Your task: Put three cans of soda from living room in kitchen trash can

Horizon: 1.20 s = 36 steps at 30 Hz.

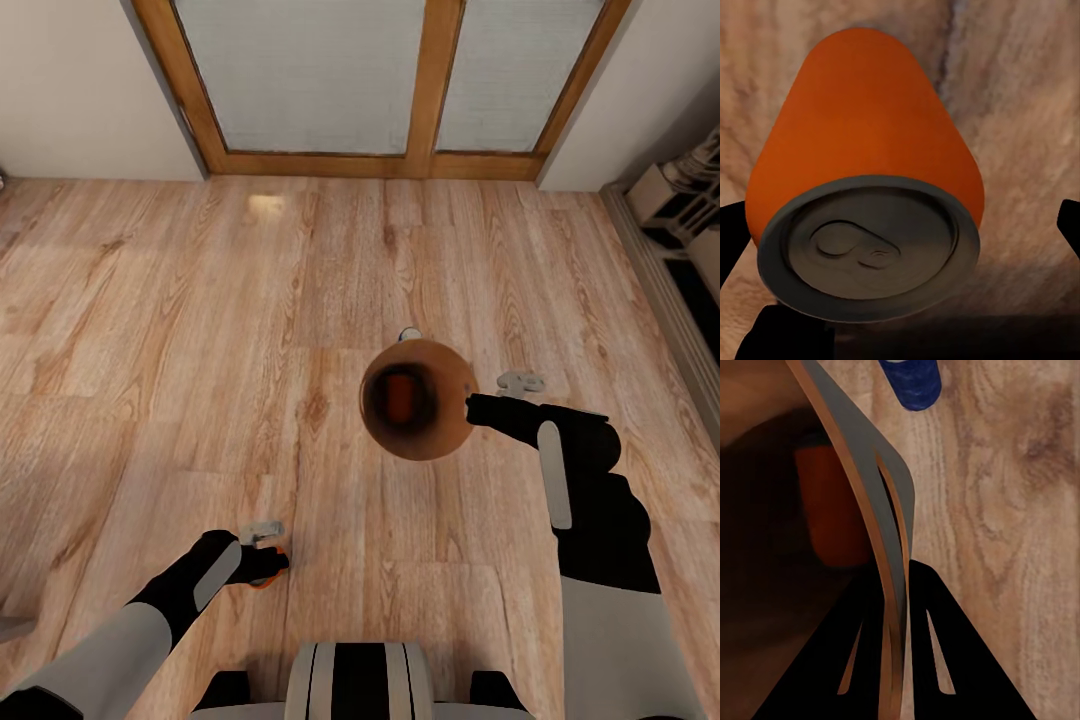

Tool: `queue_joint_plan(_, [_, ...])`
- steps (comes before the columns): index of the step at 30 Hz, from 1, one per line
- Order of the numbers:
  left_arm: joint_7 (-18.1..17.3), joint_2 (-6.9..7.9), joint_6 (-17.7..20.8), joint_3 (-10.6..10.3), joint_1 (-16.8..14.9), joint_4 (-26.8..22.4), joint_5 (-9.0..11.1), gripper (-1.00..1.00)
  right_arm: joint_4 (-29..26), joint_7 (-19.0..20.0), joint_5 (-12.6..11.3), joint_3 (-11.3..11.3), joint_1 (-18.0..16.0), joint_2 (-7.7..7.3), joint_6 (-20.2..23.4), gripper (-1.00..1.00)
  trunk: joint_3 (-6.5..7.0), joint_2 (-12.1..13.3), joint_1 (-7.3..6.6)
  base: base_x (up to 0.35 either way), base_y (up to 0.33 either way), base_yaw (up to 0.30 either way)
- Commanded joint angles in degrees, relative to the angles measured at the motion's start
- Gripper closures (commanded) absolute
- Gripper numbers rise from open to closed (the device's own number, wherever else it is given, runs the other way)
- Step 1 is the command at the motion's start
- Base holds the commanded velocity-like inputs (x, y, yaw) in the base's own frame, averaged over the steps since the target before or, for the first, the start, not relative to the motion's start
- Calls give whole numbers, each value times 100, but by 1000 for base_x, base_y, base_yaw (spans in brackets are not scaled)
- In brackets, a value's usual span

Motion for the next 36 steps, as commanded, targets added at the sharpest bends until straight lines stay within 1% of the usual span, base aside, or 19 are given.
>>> queue_joint_plan(1, [0,0,-1,0,0,0,1,-100,-2,30,-192,6,0,1,10,100,0,0,-1,0,0,0])
queue_joint_plan(17, [0,3,-10,0,3,0,2,-100,-4,30,-183,41,6,0,10,100,0,0,-1,0,0,0])
queue_joint_plan(18, [0,4,-13,0,5,-1,2,100,-2,29,-183,42,6,0,10,100,0,0,-1,0,0,0])
queue_joint_plan(32, [-11,0,-21,3,9,-19,2,100,0,28,-178,54,4,0,10,100,0,0,-1,0,0,0])
queue_joint_plan(36, [-42,0,-19,1,9,-52,2,100,1,28,-179,59,6,0,10,100,72,160,-88,0,0,0])
